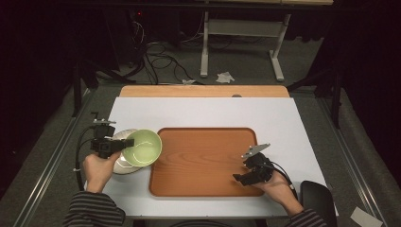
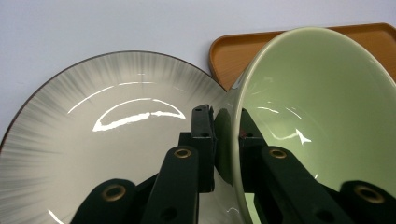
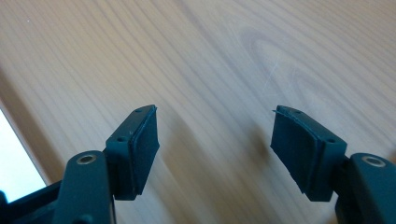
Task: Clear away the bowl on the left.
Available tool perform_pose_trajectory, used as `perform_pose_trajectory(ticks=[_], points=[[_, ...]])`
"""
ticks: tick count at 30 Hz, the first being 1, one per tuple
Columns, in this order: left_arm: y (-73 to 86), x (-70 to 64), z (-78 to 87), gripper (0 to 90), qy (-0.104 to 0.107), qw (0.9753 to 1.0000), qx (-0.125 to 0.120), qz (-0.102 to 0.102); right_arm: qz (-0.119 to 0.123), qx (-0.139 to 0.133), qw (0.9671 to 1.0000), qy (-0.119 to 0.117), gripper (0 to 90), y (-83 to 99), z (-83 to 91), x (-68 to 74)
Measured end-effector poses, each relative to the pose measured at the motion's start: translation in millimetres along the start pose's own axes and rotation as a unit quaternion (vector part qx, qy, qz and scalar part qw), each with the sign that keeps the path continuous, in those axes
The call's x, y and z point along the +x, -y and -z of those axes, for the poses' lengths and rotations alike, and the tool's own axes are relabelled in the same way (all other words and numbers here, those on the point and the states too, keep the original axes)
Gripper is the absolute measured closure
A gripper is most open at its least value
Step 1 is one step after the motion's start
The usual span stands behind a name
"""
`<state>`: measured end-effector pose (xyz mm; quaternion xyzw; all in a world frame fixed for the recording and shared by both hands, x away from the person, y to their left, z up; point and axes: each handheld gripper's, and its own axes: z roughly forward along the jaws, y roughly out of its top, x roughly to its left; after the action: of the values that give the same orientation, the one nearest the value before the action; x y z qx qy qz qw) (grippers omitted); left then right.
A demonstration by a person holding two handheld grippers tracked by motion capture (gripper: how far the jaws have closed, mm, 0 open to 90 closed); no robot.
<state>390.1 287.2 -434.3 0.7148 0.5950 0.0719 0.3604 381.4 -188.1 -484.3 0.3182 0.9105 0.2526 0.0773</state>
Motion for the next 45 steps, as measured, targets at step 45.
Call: perform_pose_trajectory(ticks=[45], points=[[-35.0, -98.9, -55.7, 82.6, 0.072, 0.9895, 0.054, -0.113, 0.0, -0.003, 1.0, -0.001, 33.6, 0.9, 2.1, -1.7]])
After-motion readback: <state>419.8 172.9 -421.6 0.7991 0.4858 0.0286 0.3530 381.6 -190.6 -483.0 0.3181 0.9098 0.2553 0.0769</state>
